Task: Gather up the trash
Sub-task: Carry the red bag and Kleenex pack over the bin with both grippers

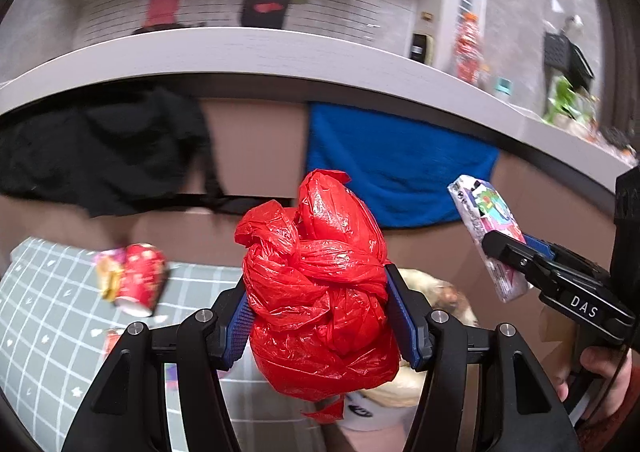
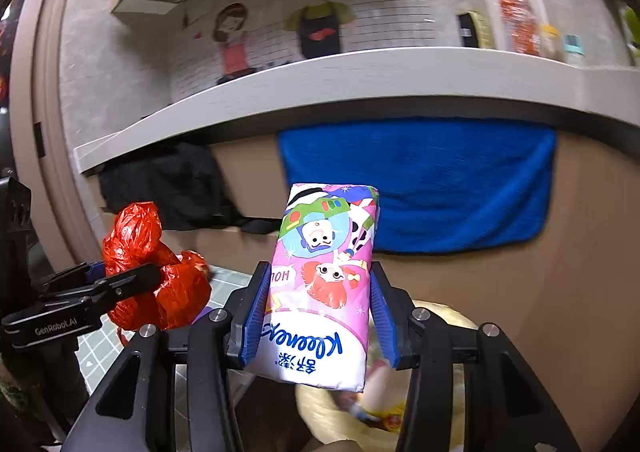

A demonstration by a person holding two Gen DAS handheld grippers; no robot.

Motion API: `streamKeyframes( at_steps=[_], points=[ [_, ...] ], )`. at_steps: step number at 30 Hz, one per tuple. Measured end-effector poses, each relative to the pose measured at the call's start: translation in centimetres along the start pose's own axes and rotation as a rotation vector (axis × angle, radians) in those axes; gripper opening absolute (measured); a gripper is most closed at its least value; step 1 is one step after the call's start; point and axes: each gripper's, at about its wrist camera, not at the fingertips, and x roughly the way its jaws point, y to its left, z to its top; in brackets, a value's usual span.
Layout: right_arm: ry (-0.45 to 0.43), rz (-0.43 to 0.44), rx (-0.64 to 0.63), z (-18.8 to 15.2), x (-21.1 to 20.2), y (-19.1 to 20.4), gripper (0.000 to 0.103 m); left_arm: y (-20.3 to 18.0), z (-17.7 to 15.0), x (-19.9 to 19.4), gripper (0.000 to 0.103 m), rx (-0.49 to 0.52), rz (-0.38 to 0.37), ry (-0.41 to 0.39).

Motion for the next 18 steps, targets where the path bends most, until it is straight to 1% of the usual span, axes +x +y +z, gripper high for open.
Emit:
streamKeyframes(
  at_steps=[6, 9, 13, 18],
  points=[
    [-0.001, -0.067, 0.018, -0.8, -1.3, -3.6, 0.045, -3.3, -0.1, 2.2, 0.06, 0.031, -0.054, -0.005],
    [0.003, -0.08, 0.036, -1.2, -1.6, -4.9, 0.045, -4.4, -0.3, 3.2, 0.06, 0.034, -0.074, -0.001],
    [0.017, -0.099, 0.05, -1.8, -1.4, -6.3, 0.045, -5.2, -0.8, 4.6, 0.06, 0.038, -0.081, 0.025],
    [0.038, -0.1, 0.071, -2.5, -0.6, -7.5, 0.045, -5.1, -1.4, 6.1, 0.06, 0.026, -0.082, 0.048]
  ],
)
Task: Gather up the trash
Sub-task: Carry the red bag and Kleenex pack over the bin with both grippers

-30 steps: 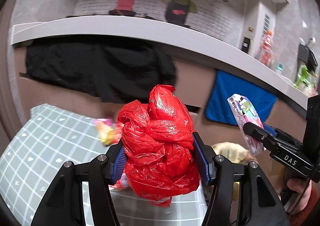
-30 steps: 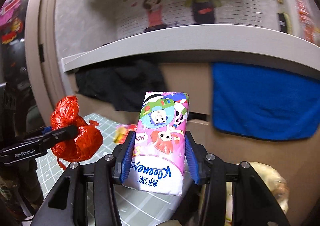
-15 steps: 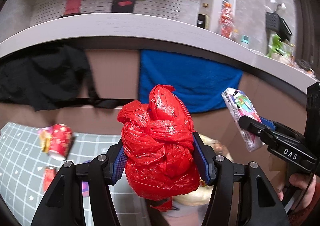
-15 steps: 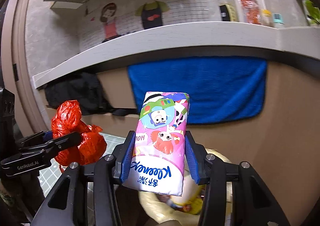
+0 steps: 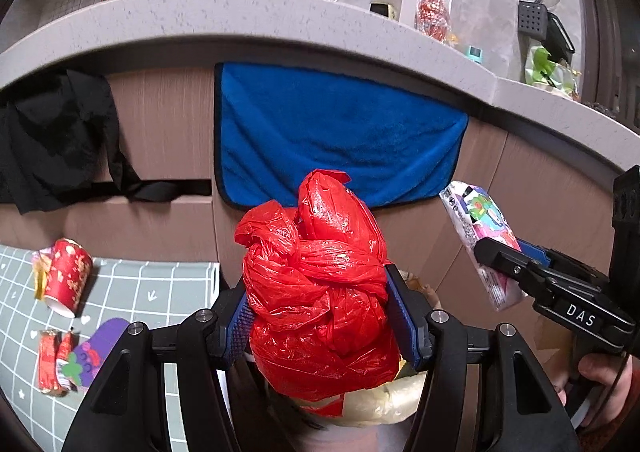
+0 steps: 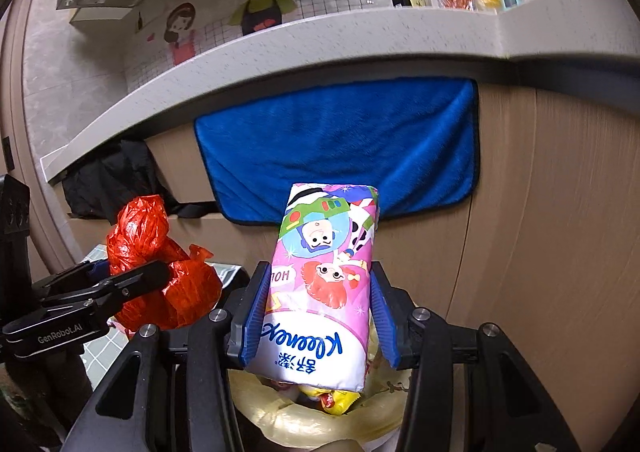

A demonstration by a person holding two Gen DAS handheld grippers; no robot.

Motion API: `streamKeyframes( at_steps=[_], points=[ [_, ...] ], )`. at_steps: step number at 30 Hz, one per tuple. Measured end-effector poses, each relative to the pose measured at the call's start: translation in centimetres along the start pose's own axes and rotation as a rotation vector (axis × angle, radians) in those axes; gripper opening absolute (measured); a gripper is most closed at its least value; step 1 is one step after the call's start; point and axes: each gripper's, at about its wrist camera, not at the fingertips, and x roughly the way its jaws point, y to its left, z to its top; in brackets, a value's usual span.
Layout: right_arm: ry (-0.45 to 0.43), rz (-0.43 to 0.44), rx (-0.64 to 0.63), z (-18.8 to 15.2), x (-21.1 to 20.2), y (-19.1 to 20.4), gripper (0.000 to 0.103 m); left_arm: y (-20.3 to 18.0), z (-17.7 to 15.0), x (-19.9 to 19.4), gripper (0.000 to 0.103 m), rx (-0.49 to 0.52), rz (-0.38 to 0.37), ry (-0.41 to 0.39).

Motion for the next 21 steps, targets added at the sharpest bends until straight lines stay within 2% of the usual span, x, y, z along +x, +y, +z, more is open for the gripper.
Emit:
streamKeyframes(
  at_steps=[21],
  points=[
    [0.087, 0.014, 0.05, -2.3, 4.3, -2.1, 0.045, 0.5, -1.7, 4.6, 0.06, -0.011, -0.004, 0.089]
  ],
)
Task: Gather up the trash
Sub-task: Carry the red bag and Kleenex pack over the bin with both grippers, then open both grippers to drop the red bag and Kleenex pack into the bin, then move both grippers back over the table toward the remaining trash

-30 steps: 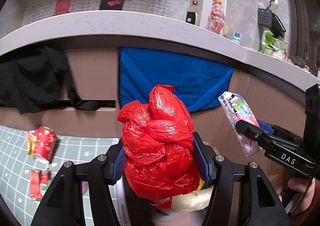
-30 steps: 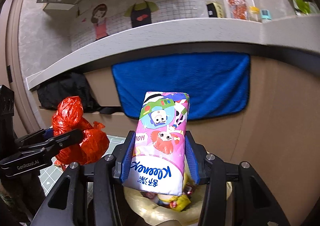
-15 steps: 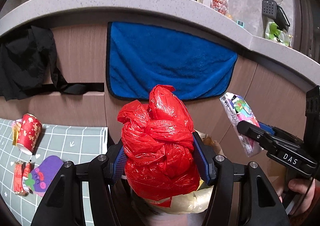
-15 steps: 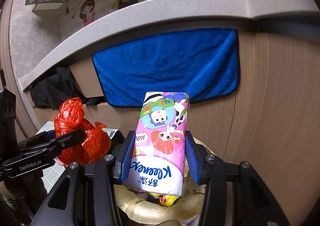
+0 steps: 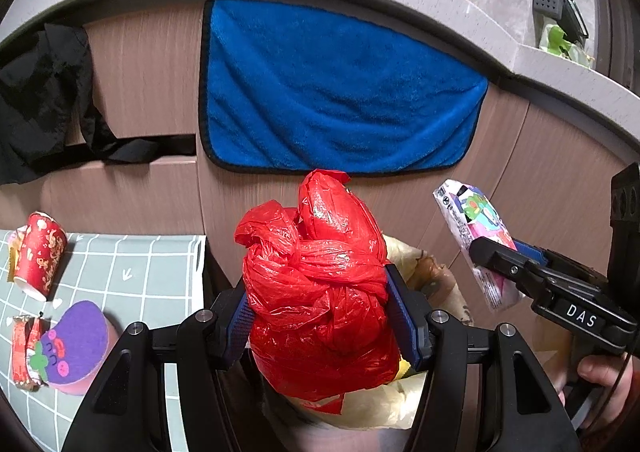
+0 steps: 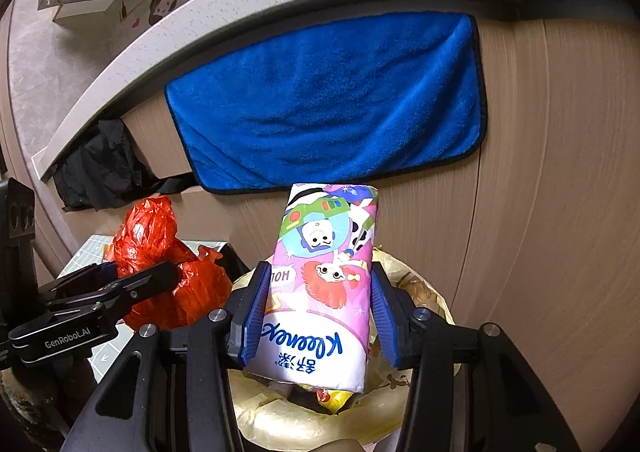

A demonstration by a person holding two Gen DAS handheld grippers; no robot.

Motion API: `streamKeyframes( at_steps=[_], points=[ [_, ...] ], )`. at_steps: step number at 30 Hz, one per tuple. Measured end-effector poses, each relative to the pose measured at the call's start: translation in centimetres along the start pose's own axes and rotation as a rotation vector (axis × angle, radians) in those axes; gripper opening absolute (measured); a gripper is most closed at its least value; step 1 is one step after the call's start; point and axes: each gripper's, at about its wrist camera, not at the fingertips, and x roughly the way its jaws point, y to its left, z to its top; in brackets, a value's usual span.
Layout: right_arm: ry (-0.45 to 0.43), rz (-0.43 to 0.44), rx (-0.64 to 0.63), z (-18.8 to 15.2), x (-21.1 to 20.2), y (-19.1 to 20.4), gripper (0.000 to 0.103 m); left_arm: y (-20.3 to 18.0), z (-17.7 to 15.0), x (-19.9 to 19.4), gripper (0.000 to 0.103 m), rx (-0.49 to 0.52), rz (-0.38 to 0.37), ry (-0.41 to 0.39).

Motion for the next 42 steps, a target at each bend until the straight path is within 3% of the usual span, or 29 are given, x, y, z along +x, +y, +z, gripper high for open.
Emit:
streamKeyframes(
  at_steps=[15, 18, 19, 22, 24, 29, 33, 42],
  points=[
    [0.055, -0.001, 0.029, -0.6, 2.3, -0.9, 0.046, 0.3, -0.2, 3.1, 0.06, -0.002, -0.023, 0.051],
    [0.065, 0.005, 0.045, -0.7, 2.7, -1.4, 0.048, 0.6, 0.0, 4.0, 0.06, -0.013, -0.084, 0.075],
    [0.066, 0.005, 0.051, -0.8, 2.8, -1.5, 0.048, 0.7, -0.1, 4.5, 0.061, -0.021, -0.116, 0.088],
    [0.07, 0.02, 0.091, -1.1, 3.5, -2.3, 0.058, 1.1, -0.1, 5.8, 0.076, -0.057, -0.167, 0.133],
    [0.076, 0.018, 0.129, -1.3, 3.7, -3.0, 0.064, 1.8, 0.0, 6.2, 0.077, -0.101, -0.178, 0.149],
    [0.072, 0.009, 0.168, -1.5, 3.3, -3.6, 0.067, 3.2, 0.4, 4.6, 0.077, -0.138, -0.136, 0.129],
    [0.065, 0.015, 0.16, -1.3, 2.5, -2.8, 0.067, 4.4, 0.7, 2.0, 0.077, -0.115, -0.061, 0.091],
    [0.025, 0.051, 0.089, -0.8, 0.6, 1.3, 0.067, 9.1, -1.0, -3.9, 0.077, -0.095, 0.065, 0.032]
  ],
)
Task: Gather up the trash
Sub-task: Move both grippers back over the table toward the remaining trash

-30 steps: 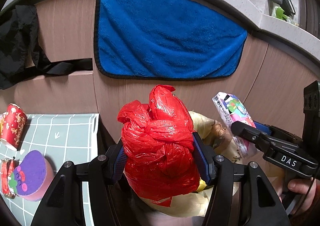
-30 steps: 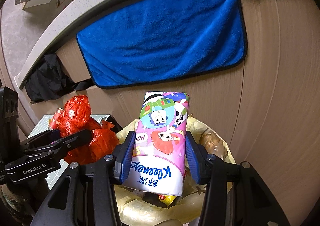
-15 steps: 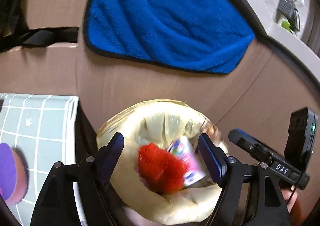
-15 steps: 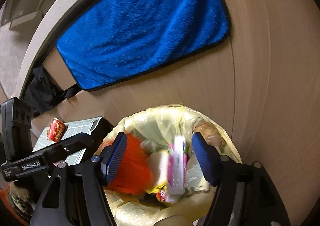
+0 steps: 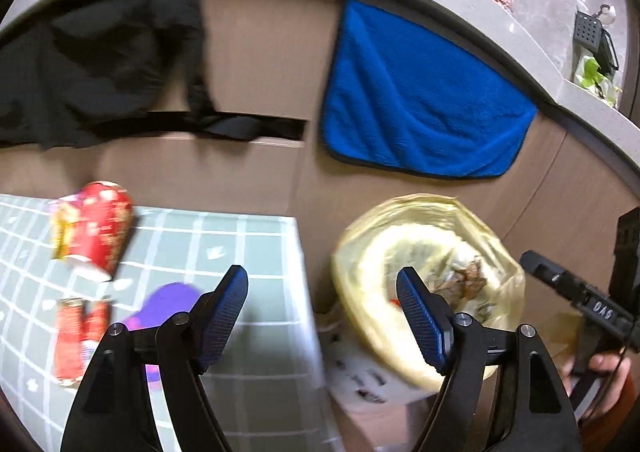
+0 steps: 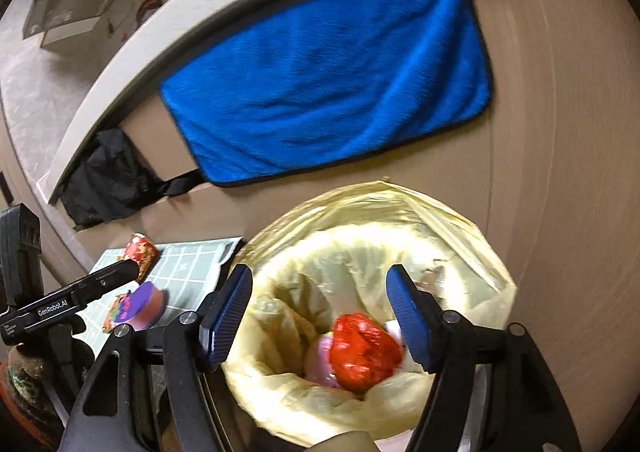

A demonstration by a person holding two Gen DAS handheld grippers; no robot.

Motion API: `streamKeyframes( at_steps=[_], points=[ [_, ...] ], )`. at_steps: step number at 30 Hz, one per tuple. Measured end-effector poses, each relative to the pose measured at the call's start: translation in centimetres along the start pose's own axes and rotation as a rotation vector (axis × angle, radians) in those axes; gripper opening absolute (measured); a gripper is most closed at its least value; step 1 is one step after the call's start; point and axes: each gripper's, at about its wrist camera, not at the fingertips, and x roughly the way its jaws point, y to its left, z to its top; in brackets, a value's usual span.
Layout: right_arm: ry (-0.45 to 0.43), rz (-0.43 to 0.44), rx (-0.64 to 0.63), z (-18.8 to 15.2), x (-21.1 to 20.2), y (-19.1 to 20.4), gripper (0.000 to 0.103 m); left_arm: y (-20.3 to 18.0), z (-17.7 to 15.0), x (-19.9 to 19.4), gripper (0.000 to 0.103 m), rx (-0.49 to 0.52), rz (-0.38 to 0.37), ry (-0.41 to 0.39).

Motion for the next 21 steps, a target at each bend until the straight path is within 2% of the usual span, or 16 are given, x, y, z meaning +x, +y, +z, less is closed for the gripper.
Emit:
streamKeyframes(
  at_steps=[3, 7, 13, 18, 21],
  points=[
    [-0.003, 0.026, -0.039, -0.1, 0.1, 2.2, 0.067, 2.4, -0.5, -1.4, 0.077, -0.014, 0.039, -0.015],
    [0.008, 0.064, -0.078, -0.5, 0.9, 5.0, 0.067, 6.6, -0.9, -2.7, 0.077, -0.081, 0.093, -0.028],
    [0.065, 0.147, -0.117, -1.7, 3.0, 9.1, 0.067, 12.9, -1.8, -4.8, 0.077, -0.189, 0.153, -0.055],
    [0.111, 0.184, -0.135, -3.0, 4.7, 11.7, 0.067, 17.4, -1.1, -4.5, 0.077, -0.233, 0.12, -0.053],
    [0.141, 0.198, -0.142, -3.7, 5.8, 13.2, 0.067, 20.5, -0.3, -3.7, 0.077, -0.274, 0.135, -0.039]
  ],
)
